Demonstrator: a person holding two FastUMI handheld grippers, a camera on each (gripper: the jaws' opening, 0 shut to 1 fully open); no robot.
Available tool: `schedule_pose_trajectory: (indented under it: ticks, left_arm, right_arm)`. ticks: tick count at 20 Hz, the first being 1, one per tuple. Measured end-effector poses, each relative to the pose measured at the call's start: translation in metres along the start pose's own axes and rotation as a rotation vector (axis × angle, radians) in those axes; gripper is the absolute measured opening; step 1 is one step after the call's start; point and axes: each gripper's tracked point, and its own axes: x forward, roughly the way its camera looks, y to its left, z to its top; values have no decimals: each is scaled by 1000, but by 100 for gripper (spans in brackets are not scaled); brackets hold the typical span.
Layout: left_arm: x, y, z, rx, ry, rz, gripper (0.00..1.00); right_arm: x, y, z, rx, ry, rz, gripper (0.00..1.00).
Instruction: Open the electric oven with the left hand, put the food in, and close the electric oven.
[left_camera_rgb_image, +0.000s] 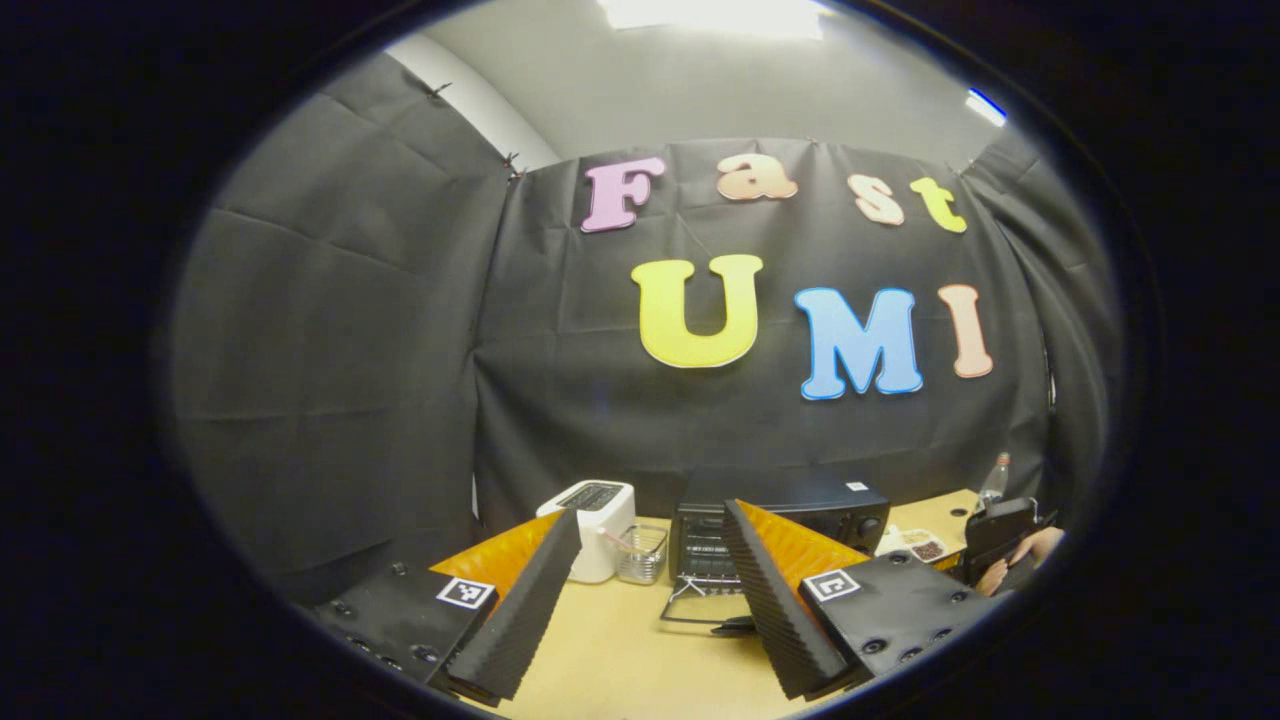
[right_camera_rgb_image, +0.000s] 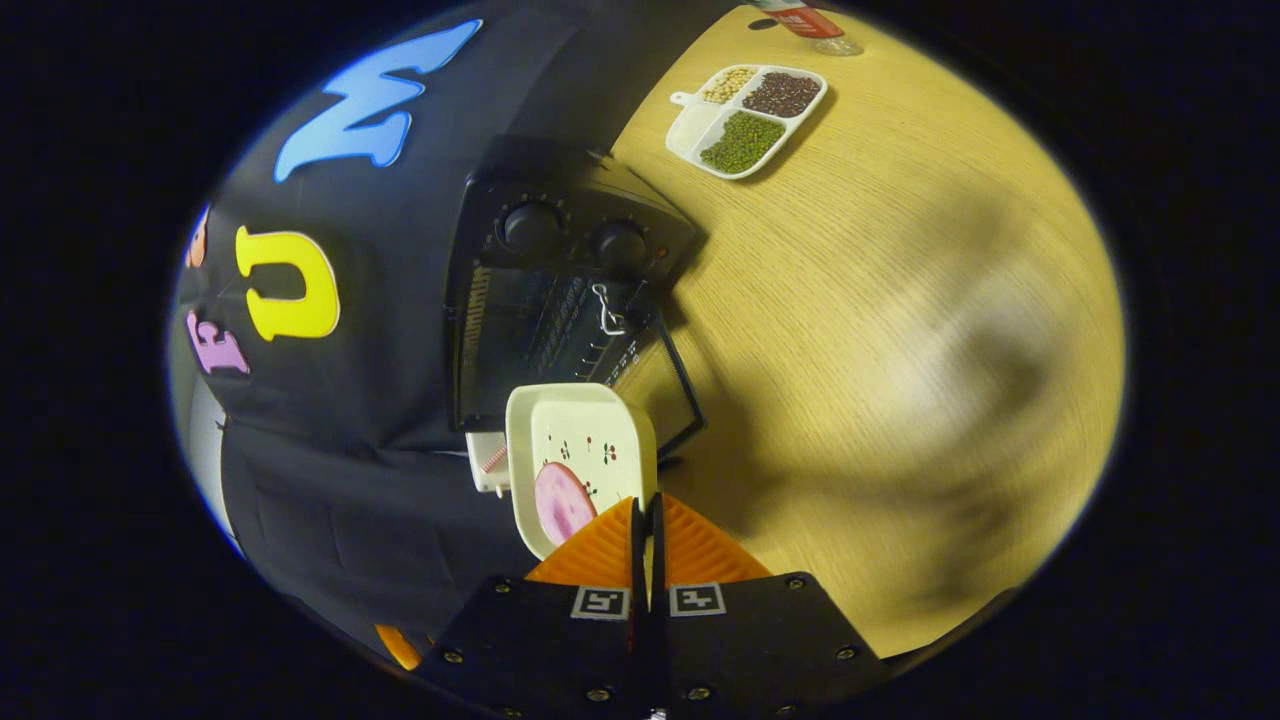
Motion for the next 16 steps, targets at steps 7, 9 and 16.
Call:
schedule_pose_trajectory:
  ticks: [7,9,16]
  left_arm:
    - [34,24,-9,10,16,-8,100]
    - [45,31,-12,6,19,-16,100]
    - [73,57,-14,35,26,-23,100]
  right_arm:
    - [48,35,17,185,-135,33,1]
    - [62,43,23,229,-170,39,1]
    - [106,66,43,321,-268,63,3]
